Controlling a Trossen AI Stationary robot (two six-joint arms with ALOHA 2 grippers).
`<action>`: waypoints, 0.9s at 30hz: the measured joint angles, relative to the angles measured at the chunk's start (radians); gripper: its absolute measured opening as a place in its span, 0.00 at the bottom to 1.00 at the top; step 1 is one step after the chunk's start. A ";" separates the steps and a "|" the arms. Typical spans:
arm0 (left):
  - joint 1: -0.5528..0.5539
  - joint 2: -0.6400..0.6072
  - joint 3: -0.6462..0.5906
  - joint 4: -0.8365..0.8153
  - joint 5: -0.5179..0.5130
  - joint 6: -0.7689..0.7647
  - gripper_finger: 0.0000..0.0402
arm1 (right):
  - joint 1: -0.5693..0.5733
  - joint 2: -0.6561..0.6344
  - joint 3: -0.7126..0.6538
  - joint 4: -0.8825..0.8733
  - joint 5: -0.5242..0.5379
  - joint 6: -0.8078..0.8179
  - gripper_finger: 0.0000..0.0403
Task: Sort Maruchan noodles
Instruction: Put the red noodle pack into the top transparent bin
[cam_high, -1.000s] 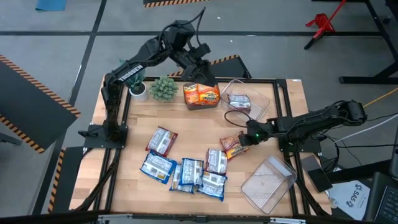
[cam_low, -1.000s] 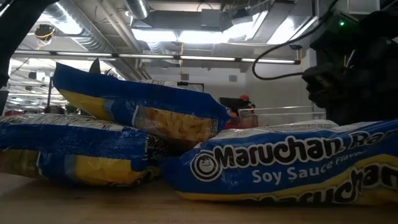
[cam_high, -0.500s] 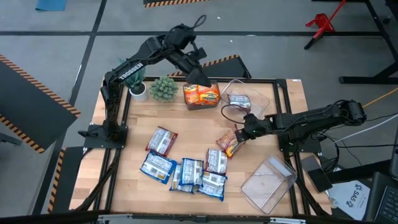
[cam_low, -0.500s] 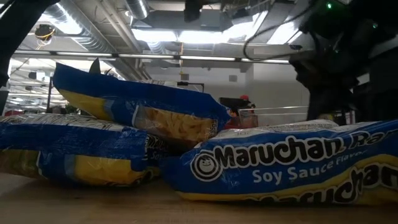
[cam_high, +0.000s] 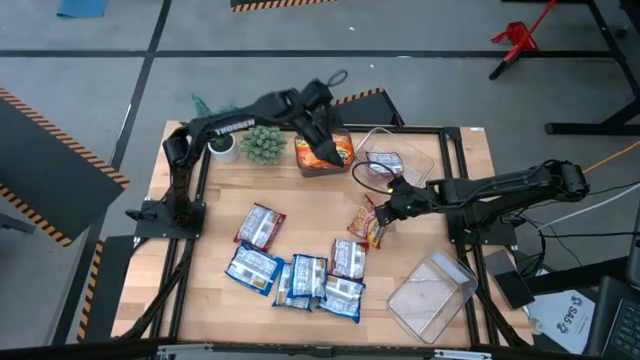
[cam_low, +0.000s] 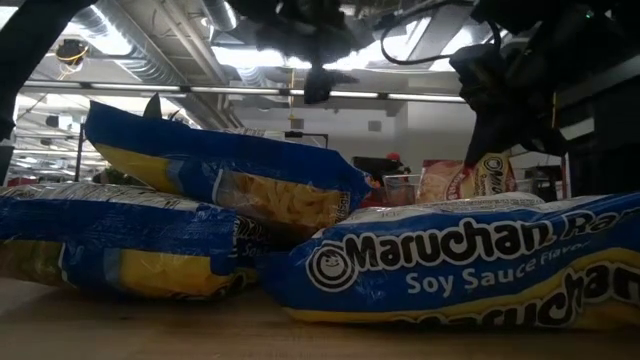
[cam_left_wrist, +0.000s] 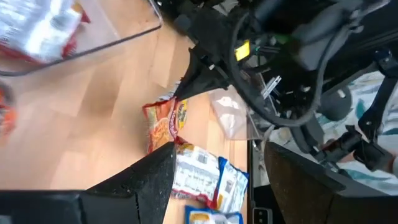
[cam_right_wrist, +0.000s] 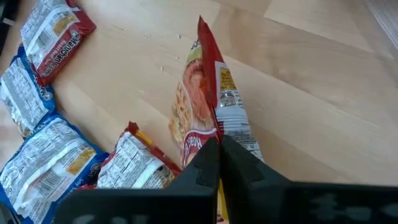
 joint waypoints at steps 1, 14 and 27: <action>-0.012 0.000 -0.039 0.056 0.010 -0.014 0.59 | 0.000 0.000 0.000 0.000 0.000 0.000 0.00; -0.166 0.000 -0.316 0.355 -0.180 0.126 0.62 | 0.000 0.000 0.000 0.017 -0.021 -0.003 0.00; -0.245 0.000 -0.583 0.838 -0.397 0.075 0.62 | 0.000 -0.001 0.001 0.091 -0.041 -0.083 0.00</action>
